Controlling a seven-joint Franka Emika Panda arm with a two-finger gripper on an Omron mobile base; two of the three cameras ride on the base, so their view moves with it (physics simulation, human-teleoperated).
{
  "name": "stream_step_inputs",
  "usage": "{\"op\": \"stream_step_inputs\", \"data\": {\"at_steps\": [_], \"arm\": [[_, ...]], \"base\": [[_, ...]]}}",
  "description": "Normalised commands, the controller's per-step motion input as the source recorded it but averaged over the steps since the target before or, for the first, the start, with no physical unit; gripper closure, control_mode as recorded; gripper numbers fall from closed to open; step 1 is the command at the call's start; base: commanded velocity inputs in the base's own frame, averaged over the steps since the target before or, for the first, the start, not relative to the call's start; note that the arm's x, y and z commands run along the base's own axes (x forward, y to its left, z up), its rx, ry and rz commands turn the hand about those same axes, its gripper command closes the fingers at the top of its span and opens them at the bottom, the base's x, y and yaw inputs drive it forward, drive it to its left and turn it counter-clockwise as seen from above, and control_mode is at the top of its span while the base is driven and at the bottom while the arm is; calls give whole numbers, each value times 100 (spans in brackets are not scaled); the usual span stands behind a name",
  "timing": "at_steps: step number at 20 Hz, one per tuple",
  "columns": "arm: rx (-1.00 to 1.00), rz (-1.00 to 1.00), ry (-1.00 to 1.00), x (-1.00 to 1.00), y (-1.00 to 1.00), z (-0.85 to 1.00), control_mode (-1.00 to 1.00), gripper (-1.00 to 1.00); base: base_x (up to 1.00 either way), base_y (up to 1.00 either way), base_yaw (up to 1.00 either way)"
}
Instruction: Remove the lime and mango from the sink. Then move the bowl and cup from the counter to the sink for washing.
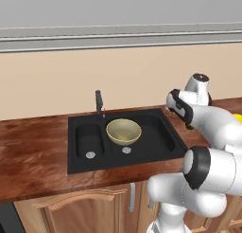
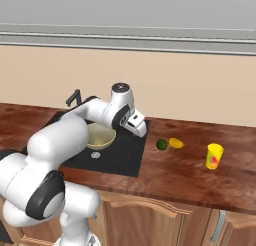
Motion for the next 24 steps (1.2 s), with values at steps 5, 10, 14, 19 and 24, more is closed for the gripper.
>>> {"op": "stream_step_inputs", "data": {"at_steps": [5,10,14,19,24], "arm": [[-2,3,9,0,-29,9,-100,-100],[-4,3,6,0,-31,7,-100,-100],[-4,1,1,0,-30,6,-100,-100],[-1,1,0,-1,-31,3,-100,-100],[0,0,0,-1,-32,0,-100,-100]], "base": [[0,0,0],[0,0,0],[0,0,0],[0,0,0],[0,0,0]]}}
